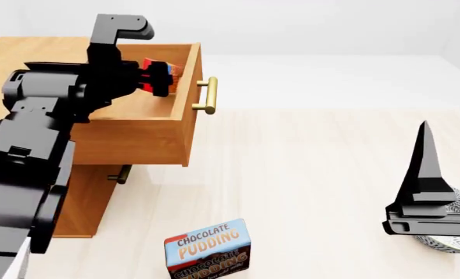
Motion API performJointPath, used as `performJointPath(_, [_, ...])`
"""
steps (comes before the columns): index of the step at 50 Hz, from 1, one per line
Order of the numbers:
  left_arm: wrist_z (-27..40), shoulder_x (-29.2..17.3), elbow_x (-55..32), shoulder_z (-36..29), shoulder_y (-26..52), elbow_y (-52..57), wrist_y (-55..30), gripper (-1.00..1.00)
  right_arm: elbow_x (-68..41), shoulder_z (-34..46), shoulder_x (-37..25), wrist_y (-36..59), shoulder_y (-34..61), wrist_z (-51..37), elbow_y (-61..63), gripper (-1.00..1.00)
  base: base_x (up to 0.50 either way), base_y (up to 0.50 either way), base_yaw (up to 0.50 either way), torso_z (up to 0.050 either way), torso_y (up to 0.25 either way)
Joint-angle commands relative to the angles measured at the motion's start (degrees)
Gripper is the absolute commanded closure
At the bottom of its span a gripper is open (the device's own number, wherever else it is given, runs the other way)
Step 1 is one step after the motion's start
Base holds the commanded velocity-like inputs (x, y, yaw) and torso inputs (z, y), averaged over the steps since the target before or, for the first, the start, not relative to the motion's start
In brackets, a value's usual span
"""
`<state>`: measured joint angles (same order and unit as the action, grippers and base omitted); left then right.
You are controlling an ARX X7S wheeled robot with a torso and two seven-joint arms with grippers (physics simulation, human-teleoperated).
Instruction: Put the butter at the back in the top drawer of the cabinet and close it.
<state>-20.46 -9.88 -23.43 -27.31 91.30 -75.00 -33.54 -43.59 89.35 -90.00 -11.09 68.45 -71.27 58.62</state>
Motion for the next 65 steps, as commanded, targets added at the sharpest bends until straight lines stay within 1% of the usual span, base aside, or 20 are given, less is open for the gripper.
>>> performJointPath(1, [-0.2,0.31,5.7,7.96,0.88,0.09,-0.37,1.0,0.22,-0.07,0.0,-0.03,-0.24,-0.16,0.11,-1.0,0.0,0.0,0.0,0.0,0.0])
performJointPath(24, [-3.19,1.37,15.4,16.54,-0.34,0.06,-3.06,1.0,-0.33,-0.66,0.0,0.52,-0.11,-0.32,0.58,-1.0,0.0,0.0,0.0,0.0,0.0])
performJointPath(31, [-5.34,2.31,18.92,16.19,-0.42,0.05,-7.25,1.0,-0.24,-0.74,0.0,0.72,-0.16,-0.57,0.83,-1.0,0.0,0.0,0.0,0.0,0.0])
performJointPath(39, [-6.16,2.98,21.41,15.74,-0.07,0.05,-10.5,1.0,-0.04,-0.7,0.0,0.61,-0.36,-0.69,0.8,-1.0,0.0,0.0,0.0,0.0,0.0])
performJointPath(56, [-7.56,3.59,22.84,15.47,0.15,0.05,-12.29,1.0,0.49,-0.5,0.0,0.14,-0.9,-0.73,0.51,-1.0,0.0,0.0,0.0,0.0,0.0])
performJointPath(65, [-9.57,4.28,23.62,13.86,0.33,0.05,-14.76,1.0,0.56,-0.53,0.0,0.01,-1.04,-0.85,0.45,-1.0,0.0,0.0,0.0,0.0,0.0])
